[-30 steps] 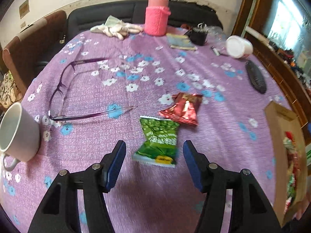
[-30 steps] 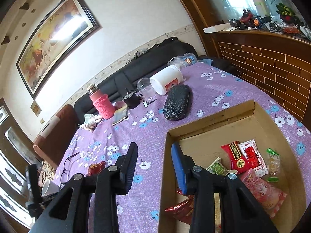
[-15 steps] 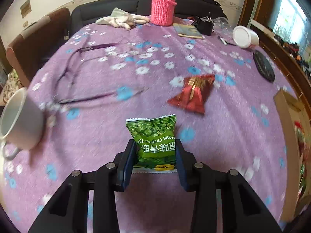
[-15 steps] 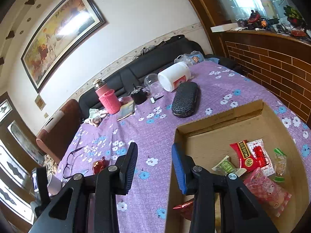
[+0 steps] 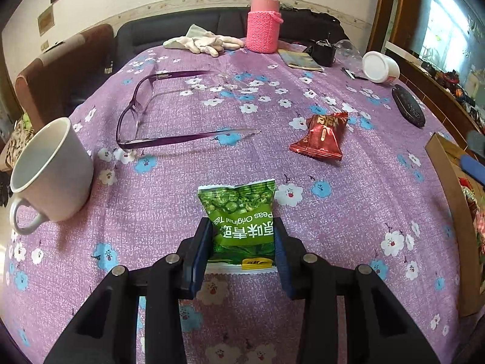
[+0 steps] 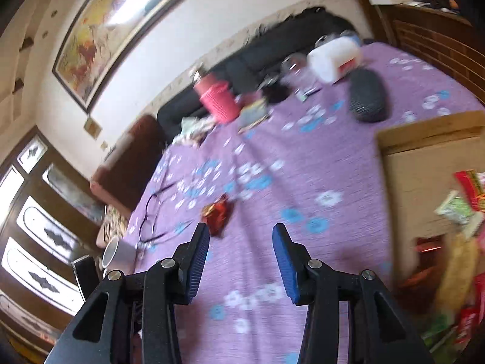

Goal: Organize snacks
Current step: 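Grasp the brown-red packet with the right gripper while the left gripper holds the pea bag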

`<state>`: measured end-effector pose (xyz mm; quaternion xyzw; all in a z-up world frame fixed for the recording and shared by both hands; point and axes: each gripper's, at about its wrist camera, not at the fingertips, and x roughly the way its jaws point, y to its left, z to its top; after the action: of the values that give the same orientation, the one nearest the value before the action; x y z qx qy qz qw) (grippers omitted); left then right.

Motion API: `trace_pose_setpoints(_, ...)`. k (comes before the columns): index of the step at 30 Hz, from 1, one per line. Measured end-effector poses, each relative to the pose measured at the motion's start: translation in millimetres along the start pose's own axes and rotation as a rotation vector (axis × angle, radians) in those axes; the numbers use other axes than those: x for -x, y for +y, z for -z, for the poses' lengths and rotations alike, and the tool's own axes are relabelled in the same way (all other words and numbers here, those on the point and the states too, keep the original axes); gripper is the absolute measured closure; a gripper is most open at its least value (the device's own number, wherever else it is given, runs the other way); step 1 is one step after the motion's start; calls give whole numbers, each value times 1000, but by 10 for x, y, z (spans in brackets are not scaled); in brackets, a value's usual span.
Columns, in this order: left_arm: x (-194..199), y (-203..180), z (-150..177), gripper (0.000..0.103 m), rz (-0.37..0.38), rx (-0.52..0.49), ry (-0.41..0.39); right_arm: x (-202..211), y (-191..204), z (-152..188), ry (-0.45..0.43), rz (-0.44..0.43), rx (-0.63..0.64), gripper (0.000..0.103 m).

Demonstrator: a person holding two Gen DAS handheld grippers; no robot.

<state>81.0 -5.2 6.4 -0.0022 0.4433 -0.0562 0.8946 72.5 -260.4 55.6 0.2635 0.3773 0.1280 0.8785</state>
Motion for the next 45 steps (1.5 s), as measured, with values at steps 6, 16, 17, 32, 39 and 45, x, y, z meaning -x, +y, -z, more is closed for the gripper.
trace_pose_setpoints(6, -3, 78, -19, 65, 37, 49, 20, -642, 328, -108, 108, 29, -30, 47)
trace_pose_setpoints(16, -17, 174, -54, 65, 89, 110, 43, -1416, 419, -266, 160, 180, -57, 47)
trace_pose_setpoints(17, -17, 177, -56, 65, 91, 114, 45, -1459, 396, -266, 168, 175, -63, 47)
trace_pose_setpoints(32, -12, 166, -55, 65, 95, 104, 41, -1082, 436, 32, 139, 161, 145, 65)
trace_pose_setpoints(39, 6, 80, -32, 65, 134, 76, 40, -586, 261, 405, 122, 73, 151, 65)
trace_pose_setpoints(45, 67, -32, -17, 65, 176, 35, 17, -448, 167, 486, 64, 47, 166, 65)
